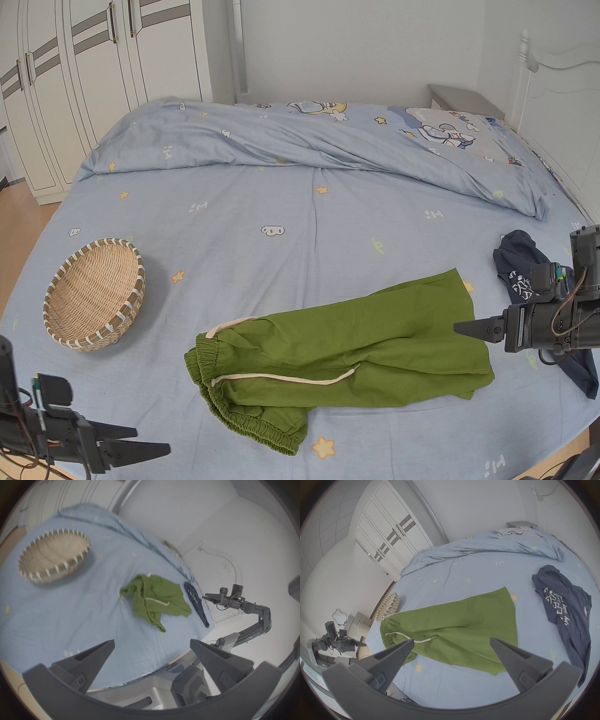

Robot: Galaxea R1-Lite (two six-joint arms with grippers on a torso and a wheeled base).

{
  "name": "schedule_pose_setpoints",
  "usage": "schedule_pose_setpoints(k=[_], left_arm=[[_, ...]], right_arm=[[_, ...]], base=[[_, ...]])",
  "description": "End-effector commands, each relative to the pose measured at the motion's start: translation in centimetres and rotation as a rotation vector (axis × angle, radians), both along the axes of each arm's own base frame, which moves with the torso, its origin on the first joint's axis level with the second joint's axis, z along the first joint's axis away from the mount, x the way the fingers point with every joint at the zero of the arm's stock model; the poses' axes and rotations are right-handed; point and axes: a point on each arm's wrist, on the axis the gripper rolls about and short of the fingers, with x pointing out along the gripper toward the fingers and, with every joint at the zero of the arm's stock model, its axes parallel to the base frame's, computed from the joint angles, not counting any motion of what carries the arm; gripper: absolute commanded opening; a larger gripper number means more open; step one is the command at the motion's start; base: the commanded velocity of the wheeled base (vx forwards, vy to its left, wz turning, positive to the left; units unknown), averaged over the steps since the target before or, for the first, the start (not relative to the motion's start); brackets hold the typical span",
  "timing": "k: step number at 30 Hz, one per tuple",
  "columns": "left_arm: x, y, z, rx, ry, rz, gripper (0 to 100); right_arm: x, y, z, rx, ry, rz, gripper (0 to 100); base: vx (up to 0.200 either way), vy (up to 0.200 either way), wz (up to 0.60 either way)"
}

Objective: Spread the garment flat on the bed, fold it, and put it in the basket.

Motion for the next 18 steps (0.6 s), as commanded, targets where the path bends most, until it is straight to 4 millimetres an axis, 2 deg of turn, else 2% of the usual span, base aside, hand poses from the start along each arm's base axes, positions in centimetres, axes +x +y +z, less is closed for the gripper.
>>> schedule_pose_setpoints(k=[1,3,6,8,10,18], left_arm=[[6.0,-4.9,-4.6,-0.077,0.452,-0.096,100],[6.2,-6.0,-4.3,-0.144,0.450,-0.047,100],[6.3,-7.2,-4.4,-0.144,0.413,0.026,100],[6.5,-9.4,-5.8,-0.040,0.355,0.090,100],[6.2,-10.5,-6.7,0.016,0.322,0.117,100],[5.1,-11.4,-6.6,0.012,0.314,0.066,100]], right_arm=[[-0.6,-0.4,-0.4,0.000,-0.001,-0.008,100],[-0.5,-0.5,-0.5,-0.001,0.002,-0.011,100],[-0.3,-0.4,-0.7,-0.004,0.009,-0.011,100],[-0.1,-0.3,-0.9,-0.009,0.019,-0.009,100],[0.0,-0.3,-1.0,-0.011,0.026,-0.009,100],[0.0,-0.3,-1.2,-0.014,0.031,-0.011,100]], base=[[0.000,0.000,0.00],[0.000,0.000,0.00],[0.000,0.000,0.00],[0.000,0.000,0.00],[0.000,0.000,0.00],[0.000,0.000,0.00]])
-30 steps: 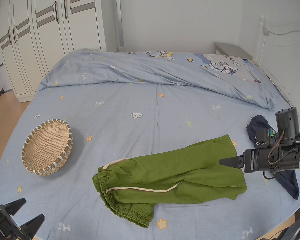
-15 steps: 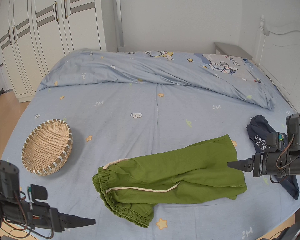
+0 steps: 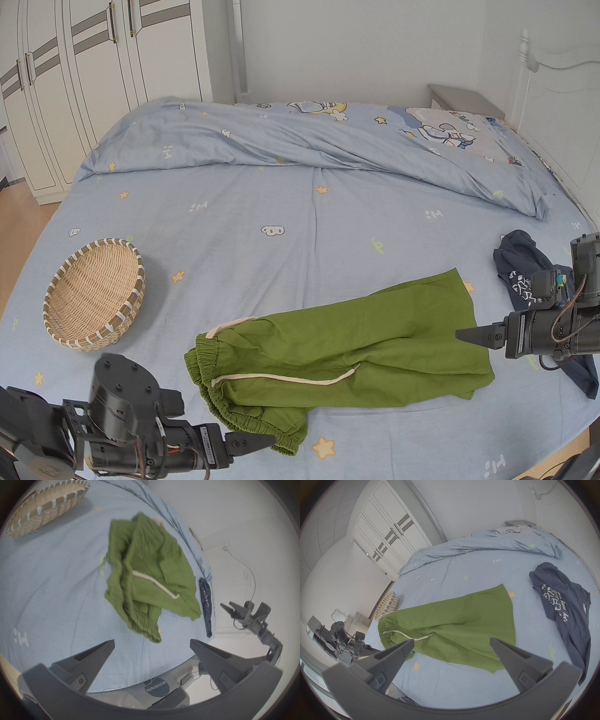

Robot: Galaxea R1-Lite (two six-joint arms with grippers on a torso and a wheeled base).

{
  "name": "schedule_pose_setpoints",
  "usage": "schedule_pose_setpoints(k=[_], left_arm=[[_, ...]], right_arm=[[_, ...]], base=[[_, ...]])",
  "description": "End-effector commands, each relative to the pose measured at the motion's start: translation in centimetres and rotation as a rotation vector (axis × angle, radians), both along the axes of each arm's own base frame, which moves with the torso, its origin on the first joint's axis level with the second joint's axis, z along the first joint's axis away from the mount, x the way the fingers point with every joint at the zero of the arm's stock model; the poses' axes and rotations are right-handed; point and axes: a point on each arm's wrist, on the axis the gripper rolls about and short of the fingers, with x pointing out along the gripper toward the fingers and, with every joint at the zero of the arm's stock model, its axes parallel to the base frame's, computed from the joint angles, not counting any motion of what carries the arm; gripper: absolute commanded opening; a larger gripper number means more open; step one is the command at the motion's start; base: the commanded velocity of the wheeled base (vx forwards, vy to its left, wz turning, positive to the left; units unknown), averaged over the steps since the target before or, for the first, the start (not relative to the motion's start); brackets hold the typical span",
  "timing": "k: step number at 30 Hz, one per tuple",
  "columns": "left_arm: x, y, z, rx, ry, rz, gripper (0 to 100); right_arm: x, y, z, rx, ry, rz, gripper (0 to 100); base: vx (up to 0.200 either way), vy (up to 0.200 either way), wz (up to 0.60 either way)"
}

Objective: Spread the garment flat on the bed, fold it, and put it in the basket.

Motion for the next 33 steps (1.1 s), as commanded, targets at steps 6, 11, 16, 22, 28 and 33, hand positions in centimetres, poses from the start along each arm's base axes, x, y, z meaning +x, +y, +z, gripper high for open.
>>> schedule_pose_setpoints(k=[6,11,16,22,28,33], left_arm=[[0.0,-2.3,-1.8,0.051,0.044,0.030,100],[0.3,-3.6,-3.5,0.140,-0.008,0.106,100],[0.4,-5.1,-4.5,0.131,-0.049,0.121,100],[0.7,-6.2,-3.8,0.063,-0.077,0.120,100],[0.8,-6.5,-3.6,0.047,-0.074,0.134,100],[0.9,-6.4,-3.7,0.061,-0.092,0.162,0]], right_arm=[[0.5,0.1,-0.7,-0.014,0.033,-0.002,100],[0.5,0.1,-0.8,-0.015,0.035,-0.005,100],[0.7,0.2,-0.9,-0.022,0.042,-0.002,100],[0.9,0.1,-1.1,-0.030,0.048,-0.009,100],[1.1,0.2,-1.3,-0.035,0.059,-0.008,100],[1.1,0.2,-1.3,-0.034,0.061,-0.009,100]], base=[[0.000,0.000,0.00],[0.000,0.000,0.00],[0.000,0.000,0.00],[0.000,0.000,0.00],[0.000,0.000,0.00],[0.000,0.000,0.00]])
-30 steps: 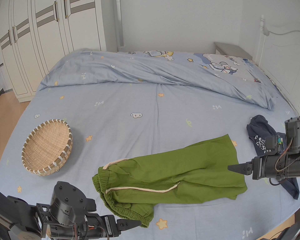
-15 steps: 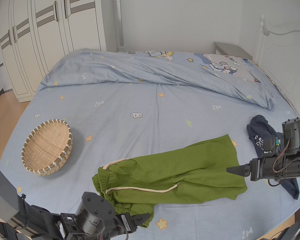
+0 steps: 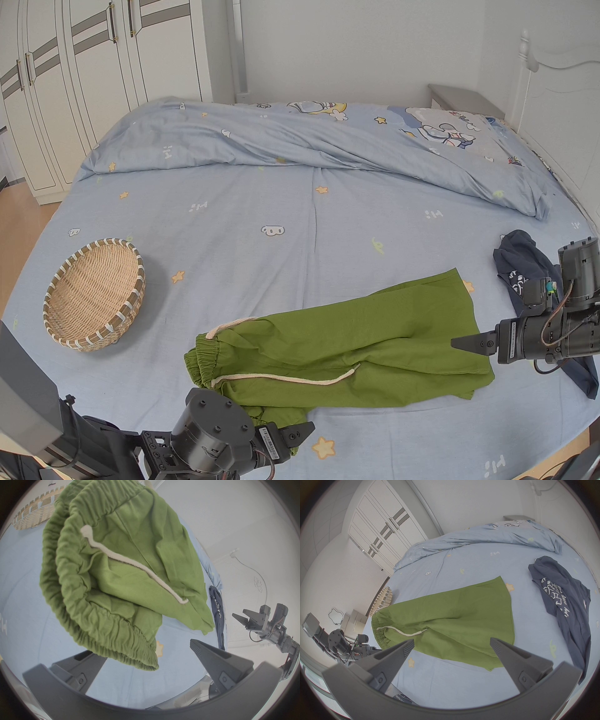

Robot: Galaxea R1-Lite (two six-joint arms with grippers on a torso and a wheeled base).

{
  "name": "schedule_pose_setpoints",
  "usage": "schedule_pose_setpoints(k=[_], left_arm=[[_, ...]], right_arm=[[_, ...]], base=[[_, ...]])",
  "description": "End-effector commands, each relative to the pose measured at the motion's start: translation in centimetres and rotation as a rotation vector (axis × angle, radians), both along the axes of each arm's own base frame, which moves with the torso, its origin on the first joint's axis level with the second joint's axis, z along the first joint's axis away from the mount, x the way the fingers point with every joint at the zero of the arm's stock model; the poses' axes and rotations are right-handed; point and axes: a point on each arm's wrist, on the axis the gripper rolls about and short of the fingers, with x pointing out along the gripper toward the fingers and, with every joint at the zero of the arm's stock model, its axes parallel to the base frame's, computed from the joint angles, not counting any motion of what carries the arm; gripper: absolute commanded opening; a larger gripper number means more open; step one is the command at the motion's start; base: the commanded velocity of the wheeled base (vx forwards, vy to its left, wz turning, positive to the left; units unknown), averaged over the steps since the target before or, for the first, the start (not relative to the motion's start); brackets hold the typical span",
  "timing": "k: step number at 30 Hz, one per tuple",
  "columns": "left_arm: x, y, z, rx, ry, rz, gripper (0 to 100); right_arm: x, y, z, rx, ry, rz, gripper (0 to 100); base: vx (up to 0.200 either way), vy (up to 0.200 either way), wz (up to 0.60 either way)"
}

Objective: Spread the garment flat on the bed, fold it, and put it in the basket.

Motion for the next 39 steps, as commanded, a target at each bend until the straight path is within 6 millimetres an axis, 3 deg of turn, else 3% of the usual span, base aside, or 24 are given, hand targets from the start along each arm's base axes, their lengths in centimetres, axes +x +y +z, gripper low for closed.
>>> schedule_pose_setpoints(k=[1,22,24,25,26,28,31,34,39], left_arm=[[0.0,0.0,-0.1,0.006,-0.001,0.001,0],[0.2,-0.1,-0.8,0.029,0.014,0.005,0],[0.2,0.0,0.1,0.003,-0.007,0.006,0],[0.5,0.8,2.3,-0.049,-0.064,0.017,0],[0.6,0.9,2.6,-0.055,-0.072,0.019,0],[1.8,2.8,6.6,-0.070,-0.159,0.024,0],[2.3,3.5,7.9,-0.075,-0.166,0.047,0],[3.6,5.6,11.6,-0.109,-0.187,0.114,0],[5.2,8.0,13.3,-0.128,-0.219,0.160,0]], right_arm=[[0.1,0.0,-0.1,-0.001,0.006,0.000,100],[0.1,0.0,-0.1,0.004,-0.007,0.000,100],[0.1,0.0,0.0,0.007,-0.007,0.002,100],[-0.1,0.0,-0.1,0.009,-0.004,0.007,100],[-0.1,0.0,0.0,0.010,-0.006,0.011,100],[-0.7,-0.1,-0.6,0.008,0.000,0.069,100],[-1.0,-0.3,-0.8,-0.005,-0.005,0.085,100],[-1.2,-0.8,-1.5,-0.061,-0.015,0.105,100],[-1.3,-1.2,-2.3,-0.124,-0.022,0.150,100]], base=[[0.000,0.000,0.00],[0.000,0.000,0.00],[0.000,0.000,0.00],[0.000,0.000,0.00],[0.000,0.000,0.00],[0.000,0.000,0.00],[0.000,0.000,0.00],[0.000,0.000,0.00],[0.000,0.000,0.00]])
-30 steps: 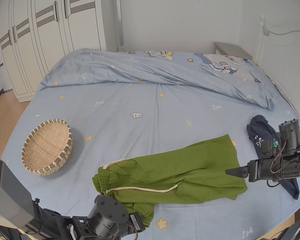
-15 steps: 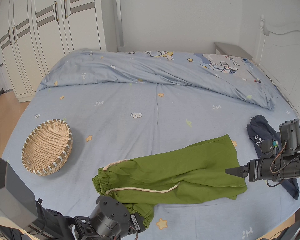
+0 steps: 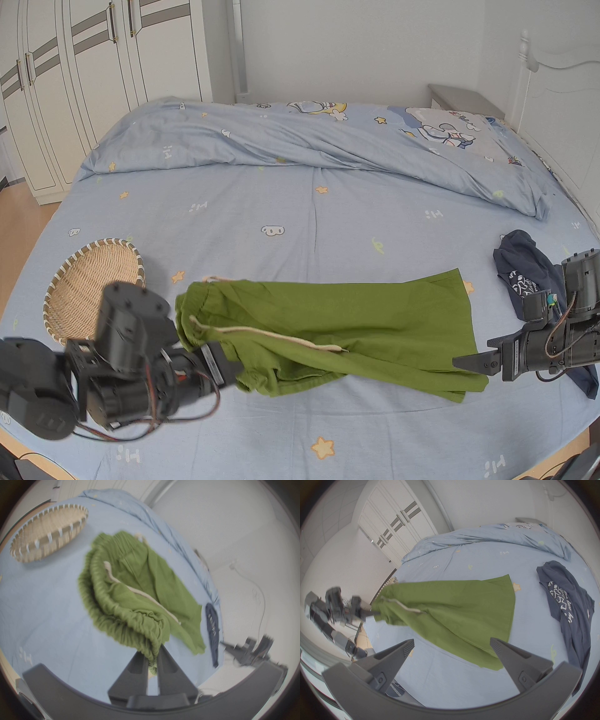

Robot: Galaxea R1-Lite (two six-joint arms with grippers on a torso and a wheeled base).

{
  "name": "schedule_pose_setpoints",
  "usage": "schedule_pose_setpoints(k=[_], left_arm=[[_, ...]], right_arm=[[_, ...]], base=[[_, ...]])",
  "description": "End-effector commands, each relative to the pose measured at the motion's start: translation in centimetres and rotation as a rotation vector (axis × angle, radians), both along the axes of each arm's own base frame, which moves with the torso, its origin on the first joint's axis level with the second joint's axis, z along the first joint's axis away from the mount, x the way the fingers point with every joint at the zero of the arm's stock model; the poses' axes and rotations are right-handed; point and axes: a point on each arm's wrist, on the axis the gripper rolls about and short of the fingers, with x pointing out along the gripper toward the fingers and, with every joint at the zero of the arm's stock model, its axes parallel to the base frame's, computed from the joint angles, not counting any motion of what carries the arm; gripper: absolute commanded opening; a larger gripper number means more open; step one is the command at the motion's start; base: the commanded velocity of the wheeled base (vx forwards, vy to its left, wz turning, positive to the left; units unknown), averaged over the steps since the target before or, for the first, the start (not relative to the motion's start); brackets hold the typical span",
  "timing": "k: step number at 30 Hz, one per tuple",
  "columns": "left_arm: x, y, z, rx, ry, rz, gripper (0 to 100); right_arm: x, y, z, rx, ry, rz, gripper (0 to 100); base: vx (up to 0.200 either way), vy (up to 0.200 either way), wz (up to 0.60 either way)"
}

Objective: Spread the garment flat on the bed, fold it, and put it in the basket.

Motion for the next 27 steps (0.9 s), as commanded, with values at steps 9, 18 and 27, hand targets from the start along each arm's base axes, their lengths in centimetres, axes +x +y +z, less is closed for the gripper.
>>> schedule_pose_setpoints(k=[9,18,27], left_arm=[[2.4,5.5,5.6,-0.134,-0.143,0.093,0],[2.1,5.4,5.3,-0.128,-0.130,0.085,0],[2.0,5.4,5.2,-0.128,-0.129,0.083,0]], right_arm=[[-1.4,-1.0,-3.3,-0.108,0.056,0.113,100],[-2.4,-0.8,-5.3,0.044,0.241,0.128,100],[-2.6,-0.4,-6.8,0.129,0.367,0.179,100]], base=[[0.000,0.000,0.00],[0.000,0.000,0.00],[0.000,0.000,0.00]])
